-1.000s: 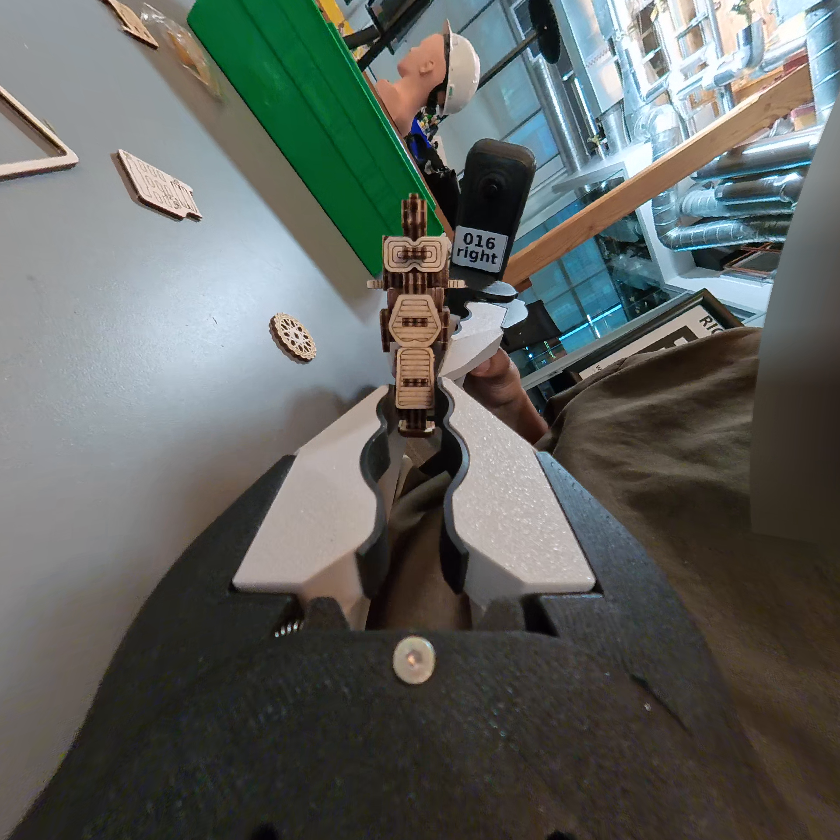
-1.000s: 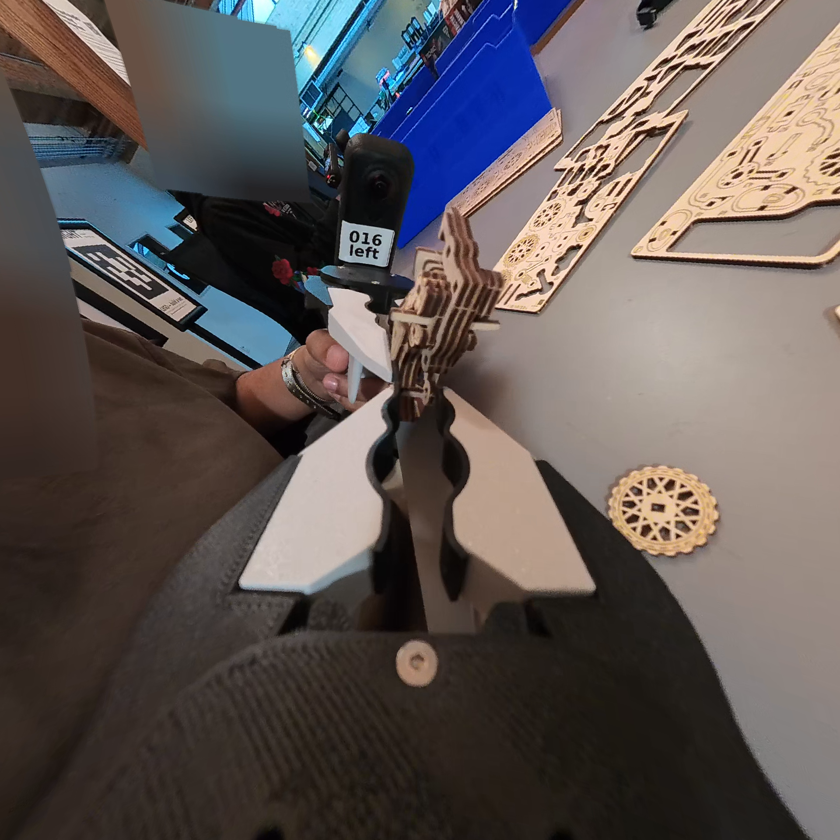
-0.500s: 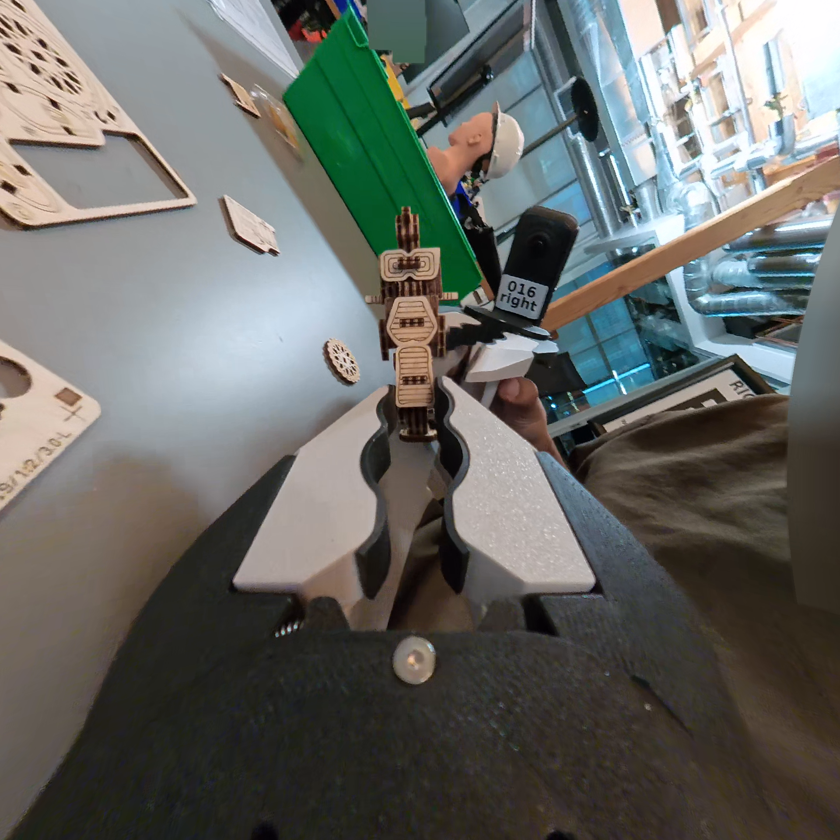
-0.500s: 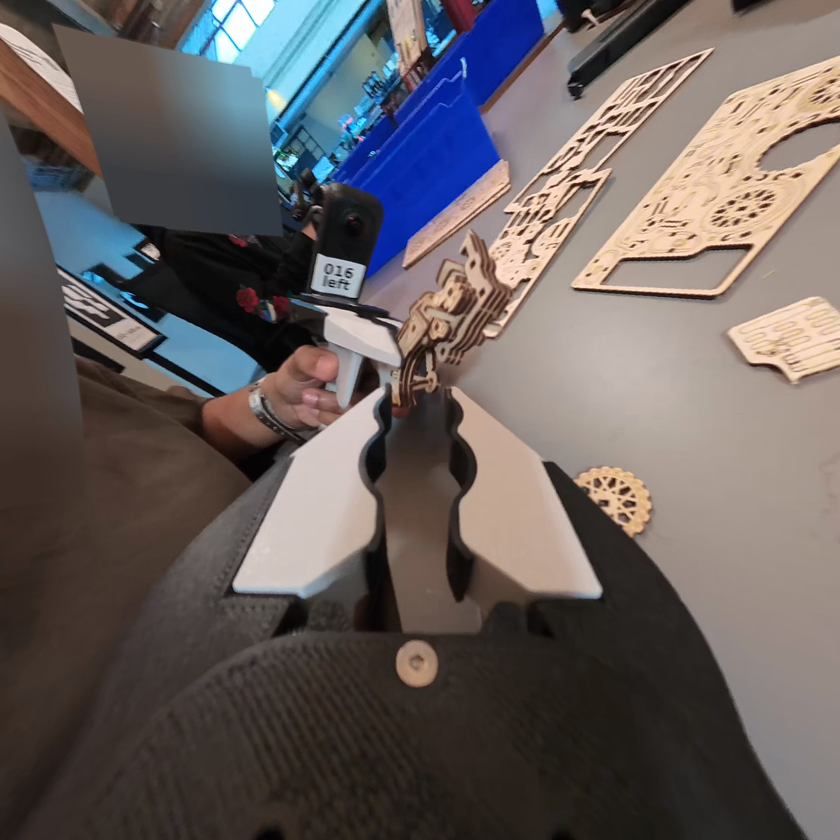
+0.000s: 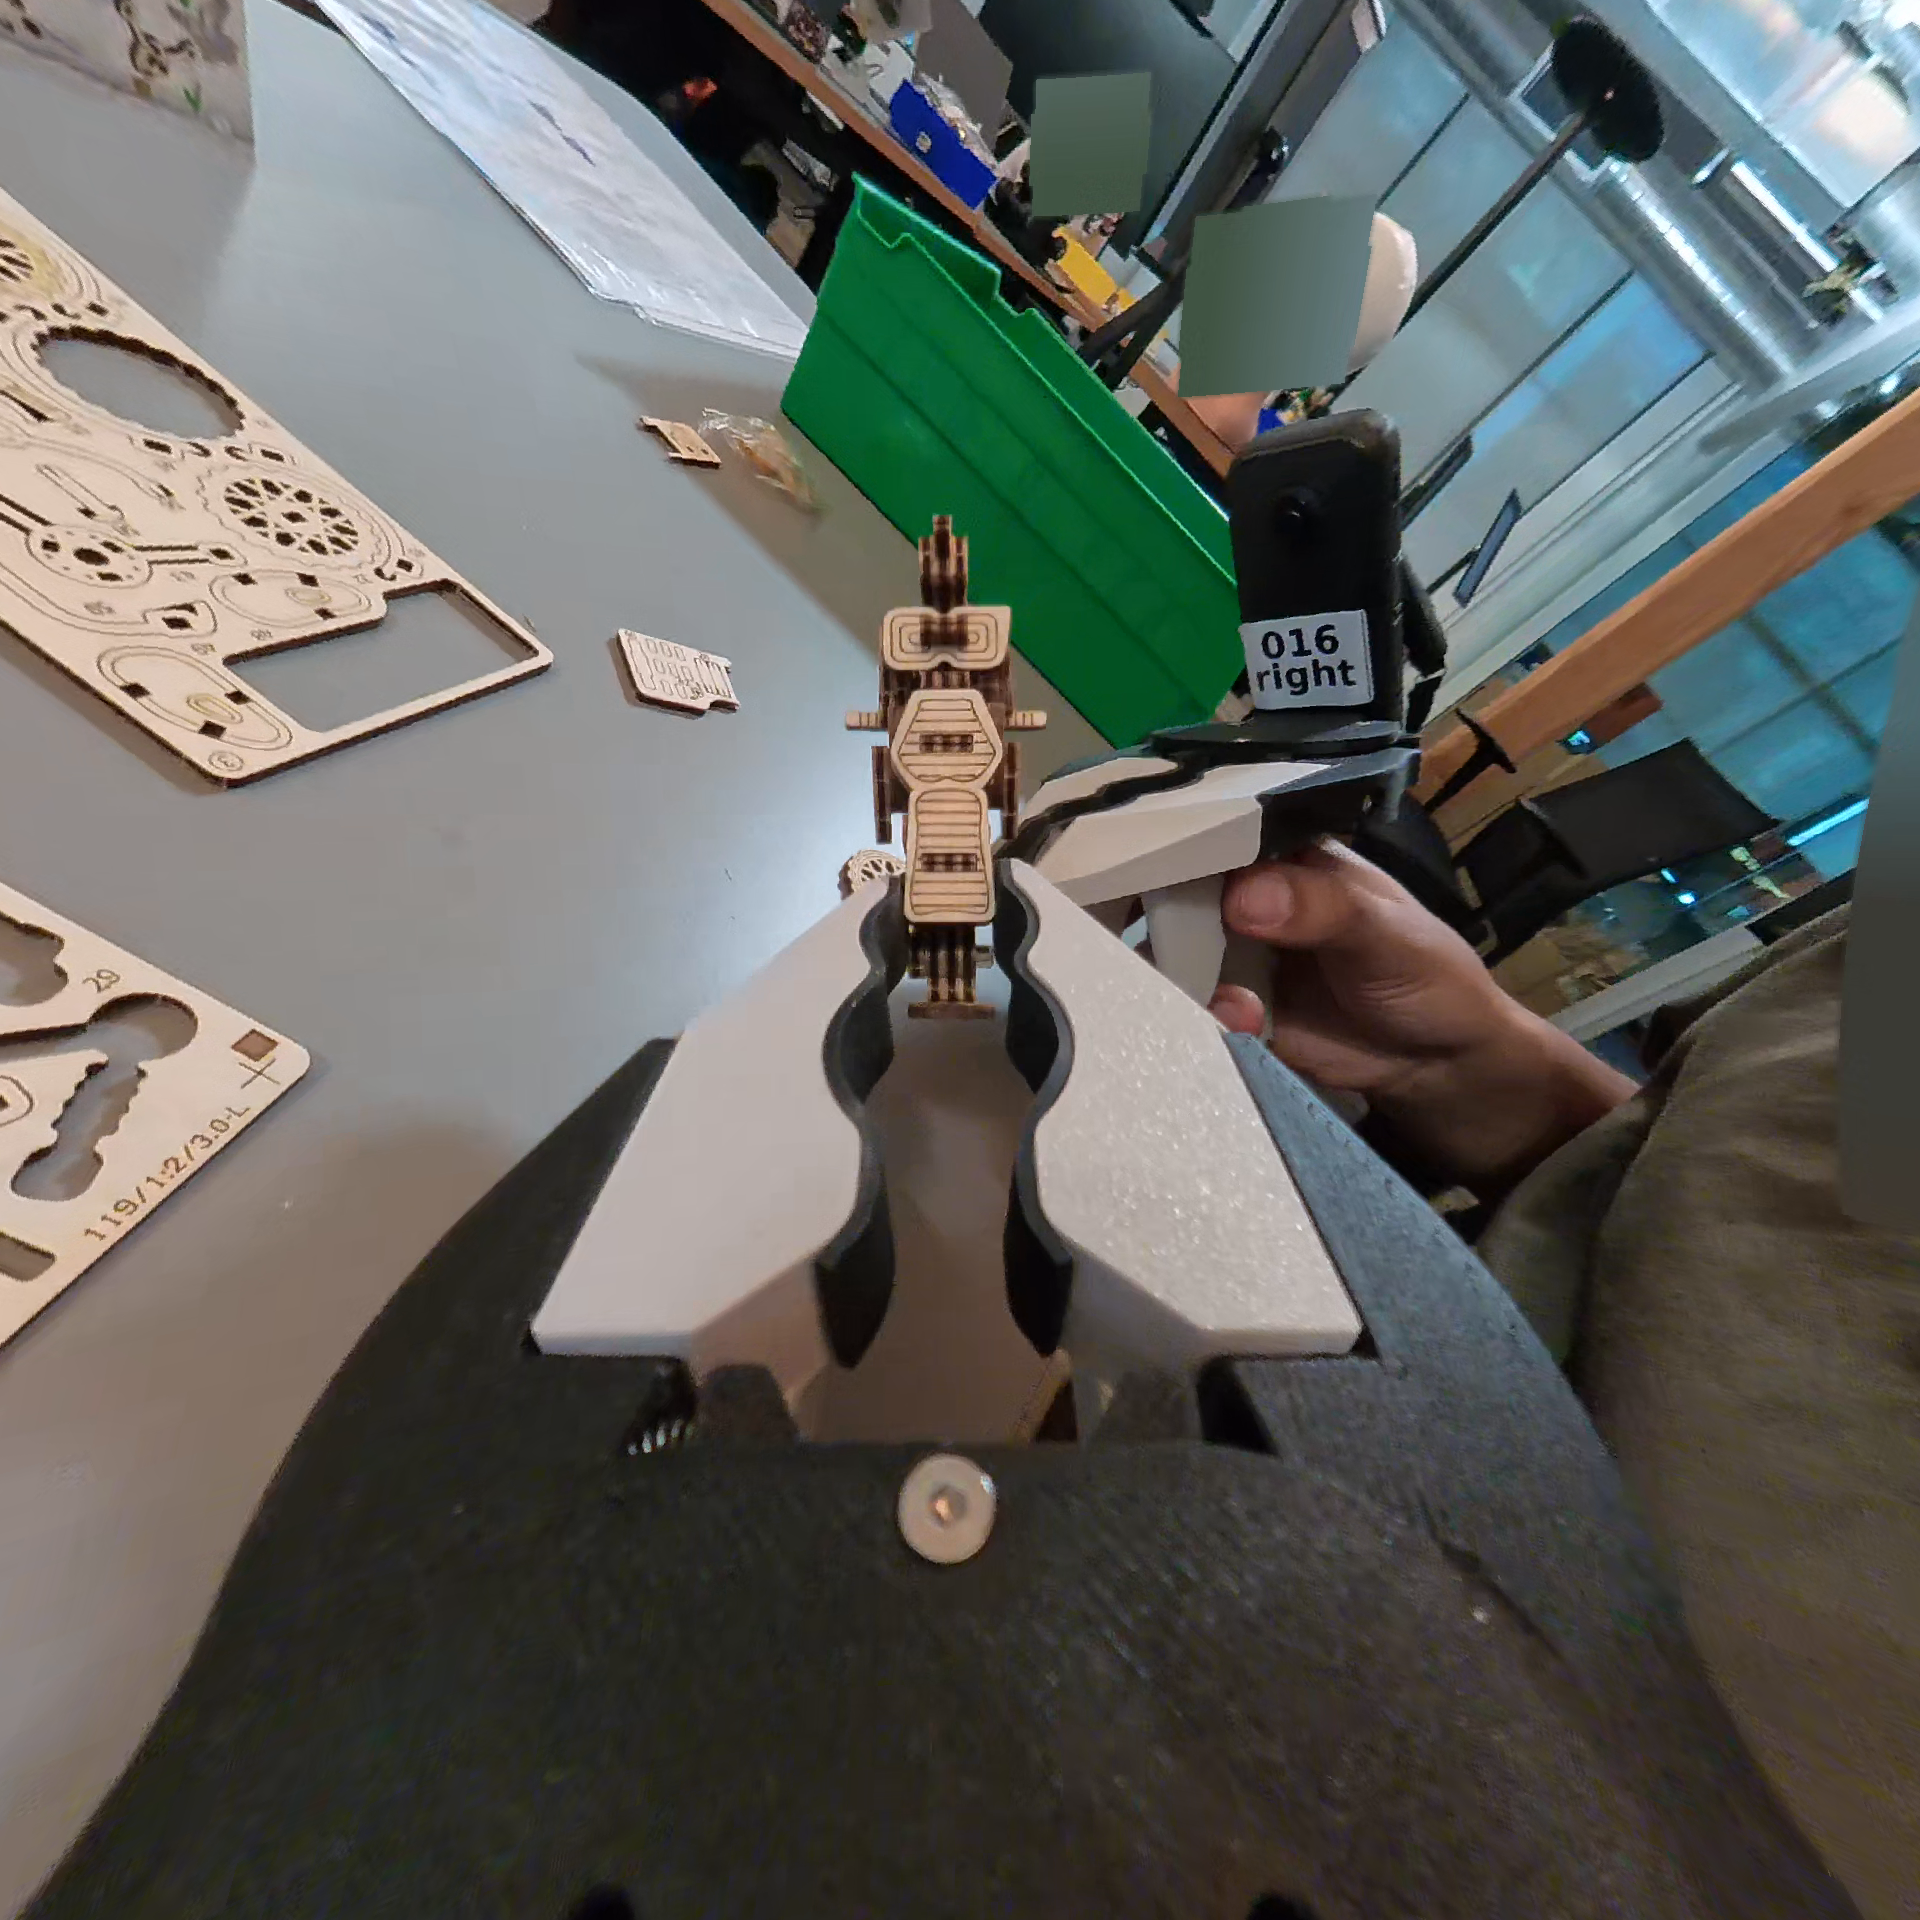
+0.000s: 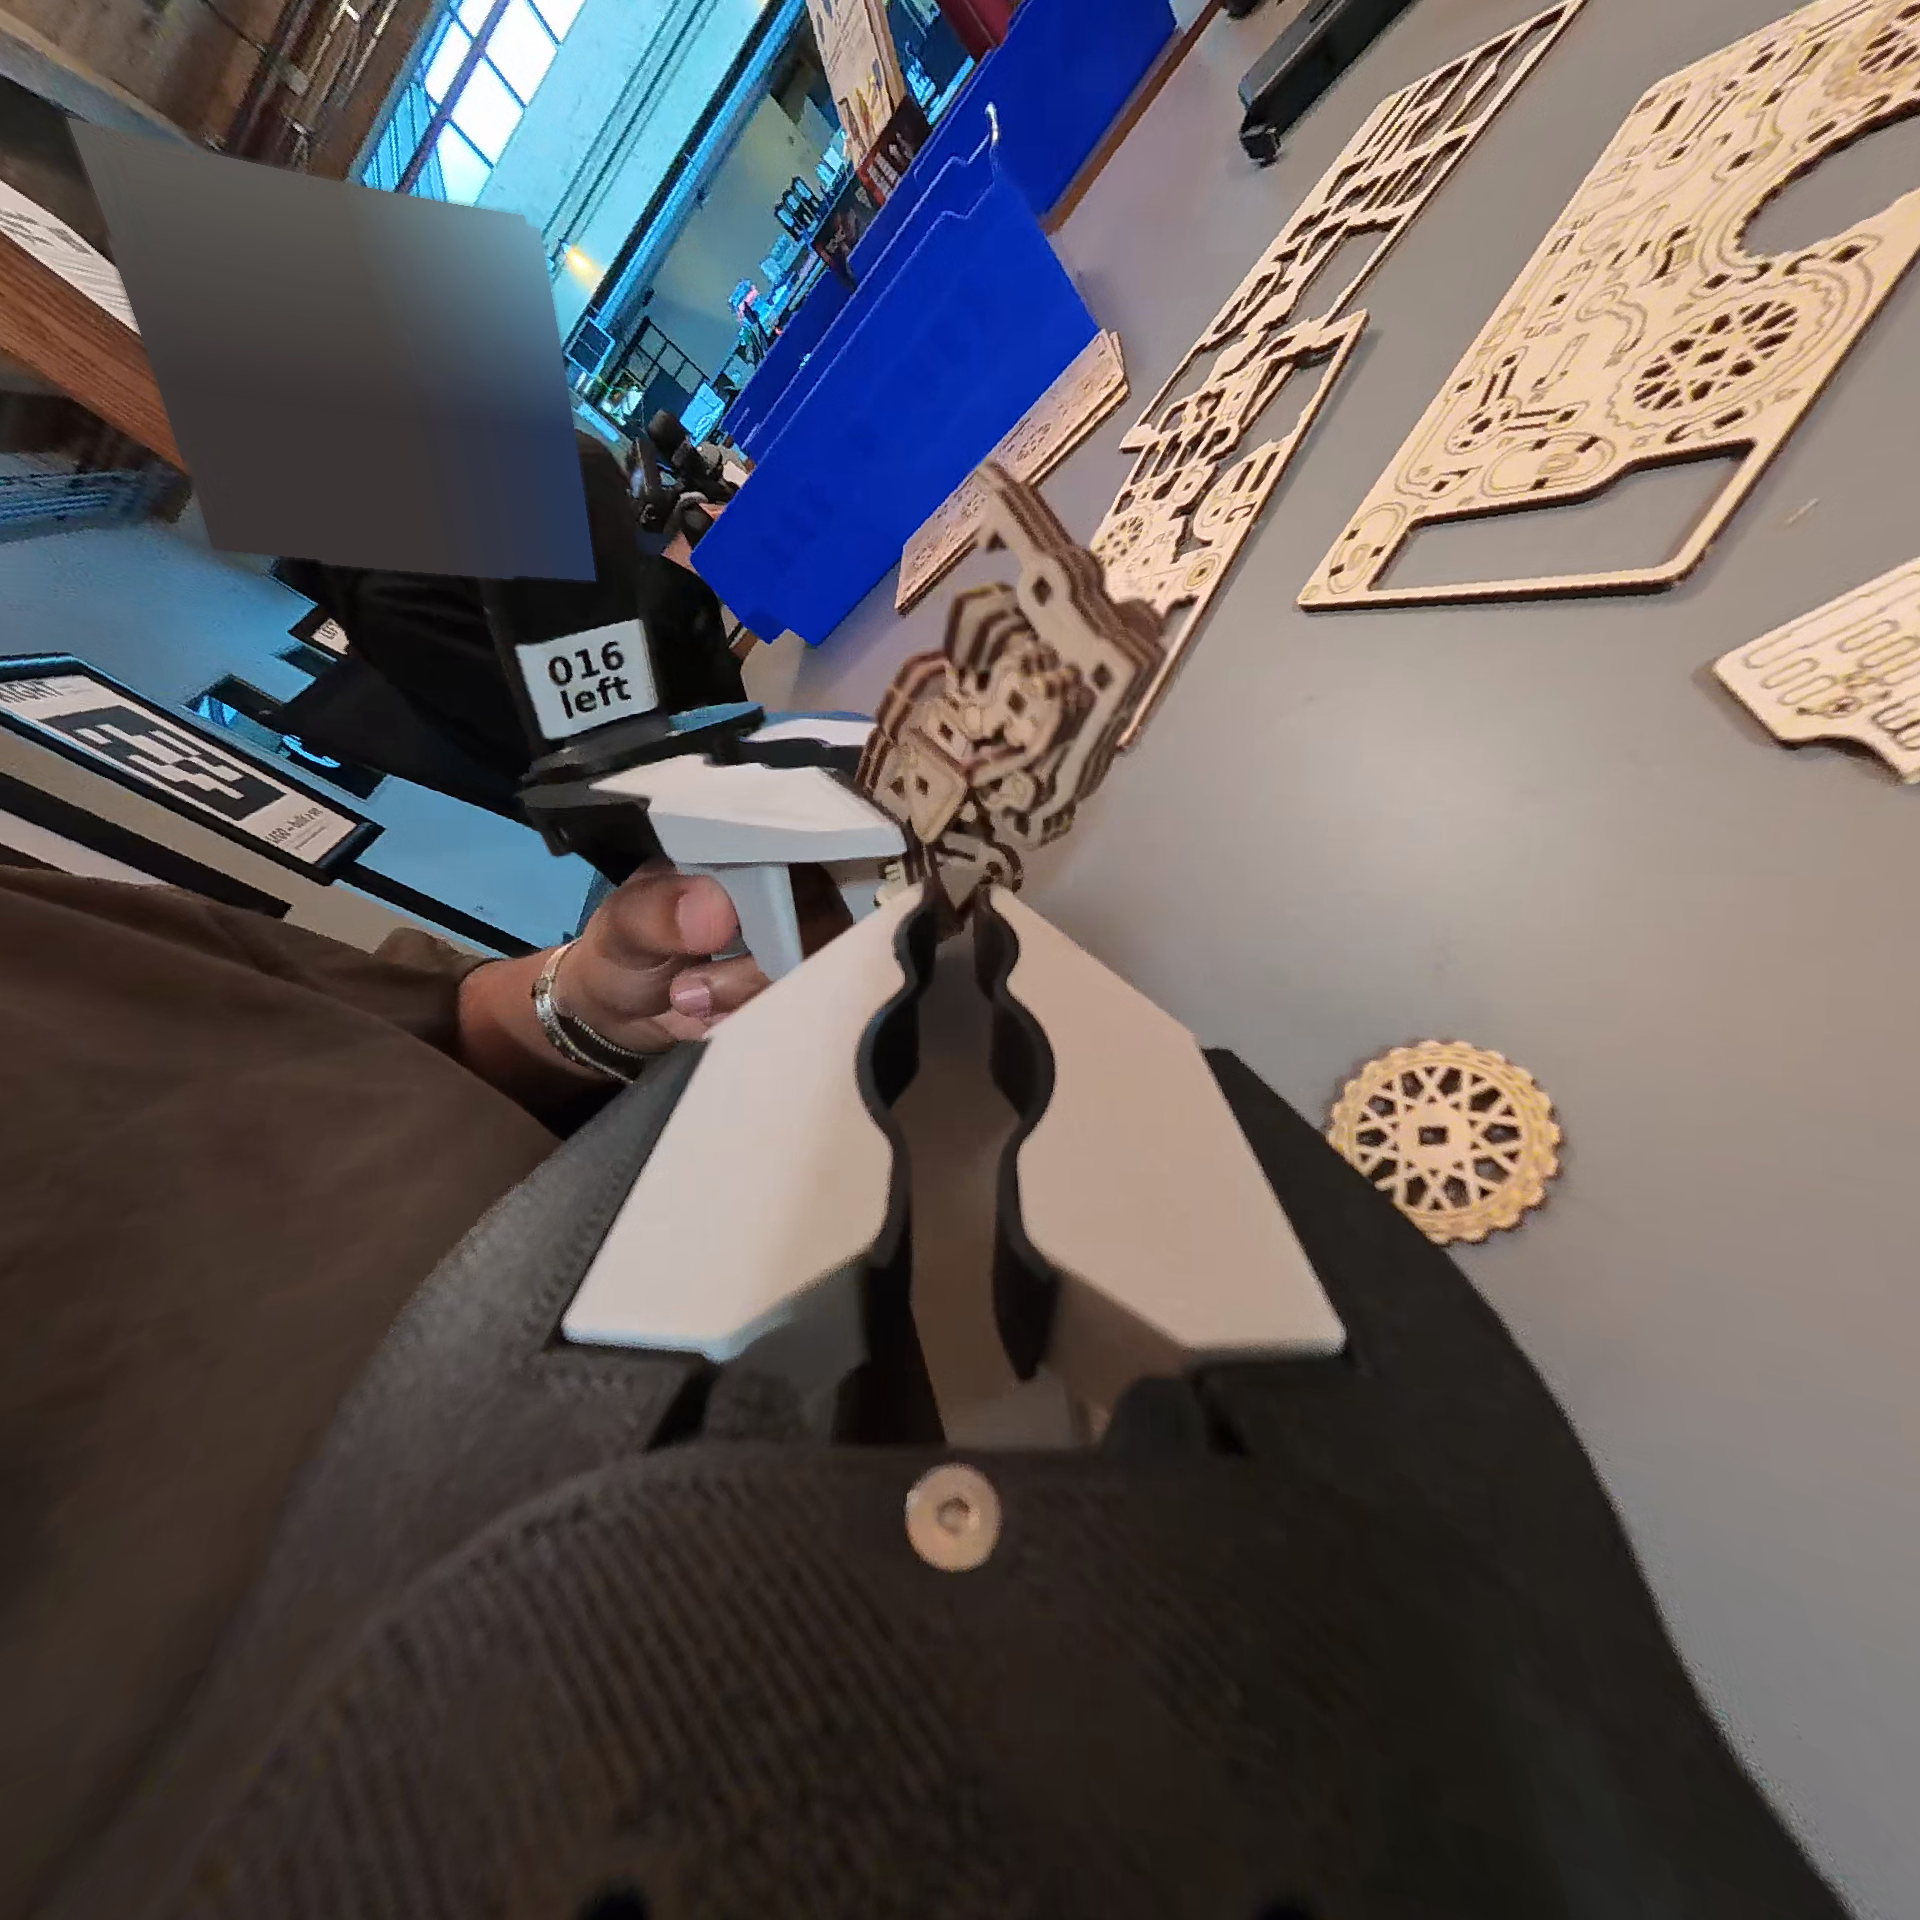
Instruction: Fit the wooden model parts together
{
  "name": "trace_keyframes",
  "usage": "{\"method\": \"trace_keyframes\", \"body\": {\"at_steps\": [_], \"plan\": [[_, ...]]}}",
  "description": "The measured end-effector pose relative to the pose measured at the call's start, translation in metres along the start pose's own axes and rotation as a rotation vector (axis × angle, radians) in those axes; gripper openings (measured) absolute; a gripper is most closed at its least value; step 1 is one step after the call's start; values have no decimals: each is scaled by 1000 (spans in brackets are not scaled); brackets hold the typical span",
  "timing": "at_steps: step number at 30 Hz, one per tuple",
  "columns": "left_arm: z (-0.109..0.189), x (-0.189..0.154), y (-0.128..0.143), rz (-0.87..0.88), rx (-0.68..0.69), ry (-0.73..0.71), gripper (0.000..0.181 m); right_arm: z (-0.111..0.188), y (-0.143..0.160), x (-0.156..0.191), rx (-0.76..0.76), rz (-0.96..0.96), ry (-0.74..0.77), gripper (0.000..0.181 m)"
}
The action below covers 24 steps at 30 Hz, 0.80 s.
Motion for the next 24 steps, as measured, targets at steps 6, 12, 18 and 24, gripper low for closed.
{"method": "trace_keyframes", "body": {"at_steps": [6,12,18,24], "plan": [[2,5,-2,12,-20,-31,15,1,0,-1,-1,18,14,8],[6,18,-2,154,-54,-33,15,-4,11,-1,63,101,60,11],[9,26,-1,336,-100,12,15,-9,15,0,96,284,153,10],[12,29,-4,340,-115,17,15,6,-7,6,-28,323,116,9]]}}
Point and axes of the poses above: each gripper's, where its closed fingertips meet, z back along the fingers, y out of its underside, x = y × z across the jaws, the point moved 2 cm from there along z, back along the fingers, and after that the axes turned 8 degrees about y, right-handed, at the moved point
